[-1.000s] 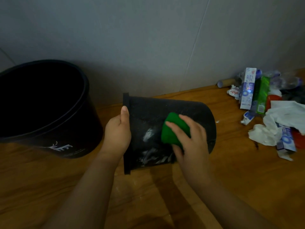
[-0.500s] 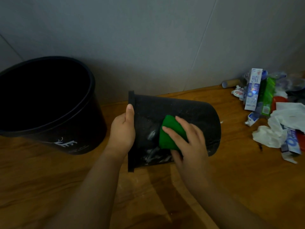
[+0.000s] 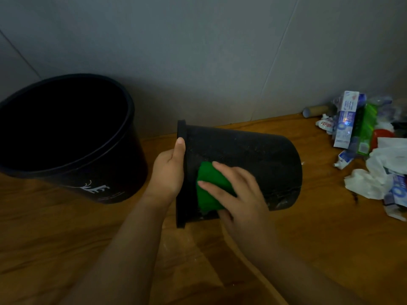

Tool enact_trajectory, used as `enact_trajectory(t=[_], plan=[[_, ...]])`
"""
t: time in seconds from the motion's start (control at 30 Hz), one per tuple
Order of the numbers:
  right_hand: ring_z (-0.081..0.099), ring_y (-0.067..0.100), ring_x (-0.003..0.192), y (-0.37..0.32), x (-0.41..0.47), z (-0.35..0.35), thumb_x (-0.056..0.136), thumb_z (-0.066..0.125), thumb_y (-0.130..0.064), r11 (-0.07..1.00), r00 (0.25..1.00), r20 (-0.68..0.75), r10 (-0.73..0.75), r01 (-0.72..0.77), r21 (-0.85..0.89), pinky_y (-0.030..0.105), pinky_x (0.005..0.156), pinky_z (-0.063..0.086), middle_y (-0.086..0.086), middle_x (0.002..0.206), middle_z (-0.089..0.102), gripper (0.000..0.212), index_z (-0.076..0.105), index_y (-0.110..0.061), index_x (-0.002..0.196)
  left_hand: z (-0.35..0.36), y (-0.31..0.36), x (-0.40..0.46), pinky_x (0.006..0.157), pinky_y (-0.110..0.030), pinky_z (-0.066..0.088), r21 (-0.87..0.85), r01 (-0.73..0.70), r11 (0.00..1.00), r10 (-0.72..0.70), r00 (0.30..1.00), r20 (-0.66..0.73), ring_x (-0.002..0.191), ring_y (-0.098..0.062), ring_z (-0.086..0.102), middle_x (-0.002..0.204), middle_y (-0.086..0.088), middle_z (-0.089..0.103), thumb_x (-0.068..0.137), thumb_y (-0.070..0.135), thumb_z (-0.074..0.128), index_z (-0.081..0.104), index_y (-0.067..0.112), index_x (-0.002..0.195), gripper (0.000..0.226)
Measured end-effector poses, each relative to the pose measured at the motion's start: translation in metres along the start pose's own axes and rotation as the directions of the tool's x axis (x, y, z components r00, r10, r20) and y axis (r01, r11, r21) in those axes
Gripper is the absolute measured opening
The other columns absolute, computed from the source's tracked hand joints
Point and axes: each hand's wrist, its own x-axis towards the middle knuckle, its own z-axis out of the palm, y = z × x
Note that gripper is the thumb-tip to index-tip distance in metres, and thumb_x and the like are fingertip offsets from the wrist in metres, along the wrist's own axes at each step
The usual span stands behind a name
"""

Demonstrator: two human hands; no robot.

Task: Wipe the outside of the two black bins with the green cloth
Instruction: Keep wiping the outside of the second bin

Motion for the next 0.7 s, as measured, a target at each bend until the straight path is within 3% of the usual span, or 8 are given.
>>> enact_trajectory(t=[0.1, 0.2, 0.27, 0.47, 0.63, 0.7], plan=[[0.037, 0.025, 0.133, -0.003, 0.014, -0.001, 0.081, 0.053, -0.015, 0.998, 0.997, 0.028, -0.065, 0.066, -0.019, 0.038, 0.108, 0.032, 0.002, 0.147, 0.044, 0.052, 0.059, -0.028, 0.131, -0.003, 0.0, 0.002, 0.073, -0.031, 0.051, 0.034, -0.008, 0.999, 0.007, 1.0, 0.018, 0.079, -0.02, 0.067, 0.079, -0.004, 0.07, 0.105, 0.044, 0.034, 0.07, 0.009, 0.08, 0.056], [0.033, 0.025, 0.136, 0.008, 0.013, -0.005, 0.078, 0.063, -0.01, 0.991, 0.991, -0.034, 0.132, -0.133, -0.021, 0.039, 0.108, 0.031, -0.001, 0.149, 0.041, 0.059, 0.056, -0.028, 0.134, -0.005, 0.0, 0.006, 0.078, -0.033, 0.053, 0.052, -0.011, 0.999, 0.009, 0.999, 0.032, 0.086, -0.023, 0.069, 0.084, -0.006, 0.072, 0.104, 0.045, 0.035, 0.071, 0.012, 0.081, 0.055], [0.032, 0.025, 0.136, 0.011, 0.003, -0.005, 0.075, 0.072, -0.006, 0.982, 0.982, -0.043, 0.184, -0.185, -0.021, 0.04, 0.108, 0.033, -0.001, 0.149, 0.04, 0.064, 0.055, -0.028, 0.134, -0.003, -0.001, 0.005, 0.08, -0.034, 0.054, 0.042, 0.013, 0.999, -0.014, 0.999, 0.033, 0.089, -0.022, 0.07, 0.09, -0.009, 0.073, 0.104, 0.047, 0.034, 0.073, 0.01, 0.087, 0.056], [0.039, 0.027, 0.132, -0.006, 0.007, 0.003, 0.074, 0.067, -0.01, 0.997, 0.996, 0.042, -0.082, 0.081, 0.006, 0.044, 0.105, 0.04, 0.002, 0.146, 0.045, 0.059, 0.06, -0.027, 0.129, -0.001, -0.001, 0.0, 0.077, -0.038, 0.054, 0.019, 0.015, 1.0, -0.015, 1.0, 0.014, 0.083, -0.028, 0.068, 0.084, -0.014, 0.072, 0.105, 0.045, 0.035, 0.07, 0.003, 0.081, 0.06], [0.033, 0.027, 0.136, 0.007, 0.024, -0.006, 0.079, 0.07, -0.01, 0.988, 0.988, -0.01, 0.155, -0.155, -0.001, 0.04, 0.108, 0.031, 0.0, 0.148, 0.042, 0.059, 0.055, -0.026, 0.134, -0.002, -0.003, 0.002, 0.085, -0.047, 0.054, 0.031, 0.012, 0.999, -0.013, 0.999, 0.034, 0.093, -0.037, 0.067, 0.097, -0.024, 0.071, 0.104, 0.048, 0.035, 0.068, -0.009, 0.095, 0.067], [0.034, 0.028, 0.135, 0.004, 0.019, -0.005, 0.079, 0.073, -0.01, 0.988, 0.988, -0.01, 0.155, -0.155, 0.0, 0.042, 0.108, 0.035, 0.001, 0.147, 0.042, 0.06, 0.056, -0.026, 0.134, -0.001, -0.005, 0.0, 0.086, -0.05, 0.053, 0.034, 0.009, 0.999, -0.01, 0.999, 0.035, 0.093, -0.038, 0.067, 0.098, -0.026, 0.07, 0.103, 0.05, 0.035, 0.067, -0.01, 0.097, 0.069]])
